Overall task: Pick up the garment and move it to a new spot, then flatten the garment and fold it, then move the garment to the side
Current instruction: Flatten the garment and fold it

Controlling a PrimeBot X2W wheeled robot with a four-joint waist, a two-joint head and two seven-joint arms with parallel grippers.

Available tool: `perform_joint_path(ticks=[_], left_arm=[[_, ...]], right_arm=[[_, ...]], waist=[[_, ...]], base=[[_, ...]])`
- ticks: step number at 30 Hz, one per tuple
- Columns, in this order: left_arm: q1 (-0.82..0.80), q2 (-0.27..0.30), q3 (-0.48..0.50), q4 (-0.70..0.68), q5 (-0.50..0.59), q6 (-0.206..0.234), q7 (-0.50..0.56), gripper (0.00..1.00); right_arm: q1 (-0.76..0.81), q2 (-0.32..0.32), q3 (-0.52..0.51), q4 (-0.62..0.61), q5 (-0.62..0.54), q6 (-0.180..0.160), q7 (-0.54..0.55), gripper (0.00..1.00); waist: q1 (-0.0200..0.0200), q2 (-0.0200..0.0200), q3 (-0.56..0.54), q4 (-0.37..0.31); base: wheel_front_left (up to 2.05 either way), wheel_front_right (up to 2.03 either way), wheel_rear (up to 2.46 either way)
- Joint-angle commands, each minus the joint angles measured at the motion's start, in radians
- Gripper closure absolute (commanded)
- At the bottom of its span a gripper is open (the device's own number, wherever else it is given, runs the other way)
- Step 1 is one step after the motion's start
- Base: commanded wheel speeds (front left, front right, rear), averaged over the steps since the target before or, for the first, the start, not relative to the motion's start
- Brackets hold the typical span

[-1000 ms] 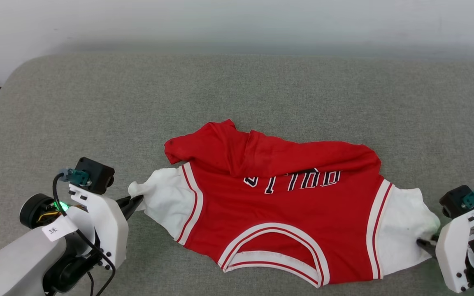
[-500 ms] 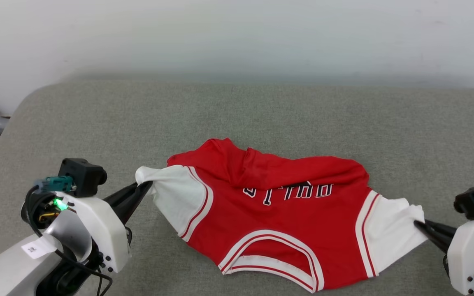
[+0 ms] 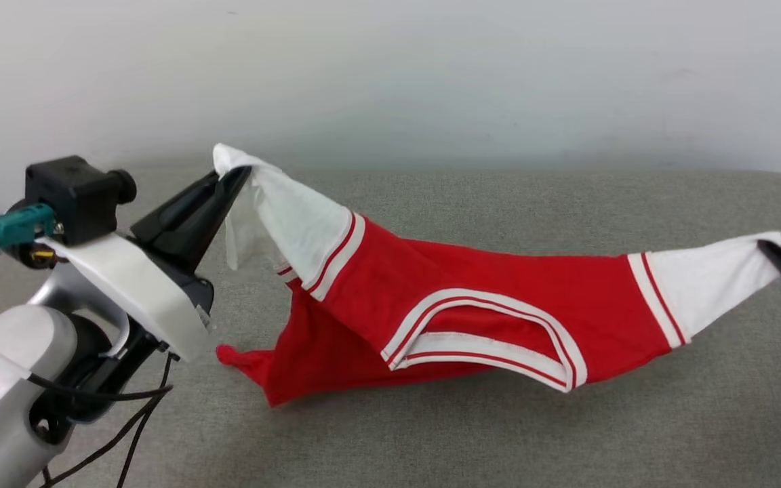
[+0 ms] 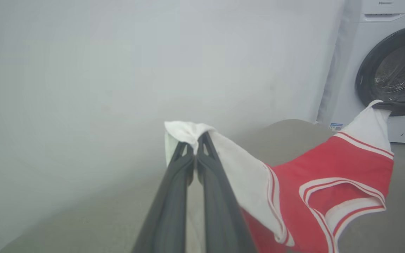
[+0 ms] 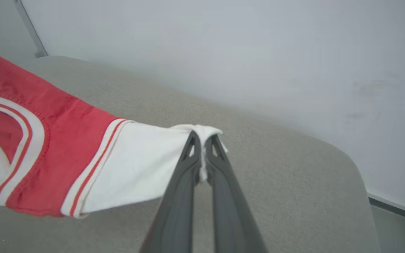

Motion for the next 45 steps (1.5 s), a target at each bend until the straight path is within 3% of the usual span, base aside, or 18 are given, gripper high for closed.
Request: perform_joint_path(ticks=[1, 10, 21, 30, 31, 45], left_arm=[[-0.029, -0.007, 0.008, -0.008, 0.007, 0.002, 0.002, 1.00], [-0.201, -0.058, 0.031, 0.016, 0.046, -0.027, 0.047, 1.00], [-0.419, -0.165, 0.055, 0.151, 0.074, -0.051, 0.080, 1.00], [-0.679, -0.277, 0.079, 0.372, 0.116, -0.099, 0.069, 1.00], [-0.769, -0.308, 0.090, 0.453, 0.137, -0.113, 0.053, 1.00], [-1.125, -0.398, 0.098, 0.793, 0.216, -0.197, -0.015, 1.00]], right_arm=[[-0.005, 0.008, -0.034, -0.023, -0.010, -0.001, 0.008, 1.00], [-0.128, 0.061, -0.187, -0.141, -0.061, -0.001, 0.070, 1.00], [-0.391, 0.118, -0.165, -0.074, -0.116, -0.001, 0.123, 1.00], [-0.753, 0.158, -0.052, 0.094, -0.194, -0.001, 0.125, 1.00], [-0.874, 0.161, -0.015, 0.159, -0.226, -0.001, 0.113, 1.00], [-1.369, 0.281, 0.104, 0.520, -0.370, -0.001, -0.038, 1.00]], waist=[[0.0000, -0.0001, -0.004, -0.004], [0.0000, -0.0001, -0.002, -0.018], [0.0000, -0.0001, 0.092, -0.023], [0.0000, -0.0001, 0.265, -0.027], [0.0000, -0.0001, 0.317, -0.026], [0.0000, -0.0001, 0.466, -0.049]], base=[[0.00, 0.00, 0.00], [0.00, 0.00, 0.00], [0.00, 0.00, 0.00], [0.00, 0.00, 0.00], [0.00, 0.00, 0.00], [0.00, 0.00, 0.00]])
